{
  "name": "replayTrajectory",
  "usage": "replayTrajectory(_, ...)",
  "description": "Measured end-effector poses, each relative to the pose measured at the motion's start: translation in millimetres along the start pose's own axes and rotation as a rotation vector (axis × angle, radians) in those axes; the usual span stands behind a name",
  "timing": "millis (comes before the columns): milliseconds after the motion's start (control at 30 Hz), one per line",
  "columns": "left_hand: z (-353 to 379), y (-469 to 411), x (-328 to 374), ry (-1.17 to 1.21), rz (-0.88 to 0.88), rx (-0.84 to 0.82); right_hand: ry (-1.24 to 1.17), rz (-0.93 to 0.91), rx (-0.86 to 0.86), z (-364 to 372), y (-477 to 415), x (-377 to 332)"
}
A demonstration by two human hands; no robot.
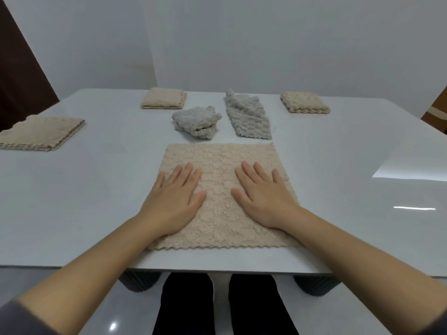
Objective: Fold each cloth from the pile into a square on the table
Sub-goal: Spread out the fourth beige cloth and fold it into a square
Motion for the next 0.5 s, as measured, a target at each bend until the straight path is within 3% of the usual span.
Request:
replayTrajectory(167, 0.5, 14.7, -15.8, 0.031, -0.036, 0.031, -0.018, 0.059, 0.017, -9.4, 22.4, 21.9)
replayTrajectory(233, -10.3, 24.3, -18.8, 0.073, 0.027, 0.169, -0.041, 0.047, 0.05, -14.2, 31.4, 24.3)
replayTrajectory(333, -35.7, 45.5, -8.7, 0.193, 0.21, 0.393, -0.093, -0.137, 0.207, -25.6, 46.7, 8.8)
replayTrajectory(400, -42.9, 57.5, 11.4, 0.248, 0.359, 0.36, -0.147, -0.285, 0.245, -30.4, 58.0, -10.9)
replayTrajectory(500, -41.0, 63.6, 35.8, 0.122, 0.462, 0.335, -0.194, -0.395, 0.162, -21.4, 70.3, -36.1)
Point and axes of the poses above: each hand's wrist, its own y-axis away from the middle knuckle, its own z-axis out of the palm, x = y × z, the point moved 6 cm from there along -y, towards the middle knuckle, and after that the axes turned 15 degrees about -y, right-handed, at the moved point
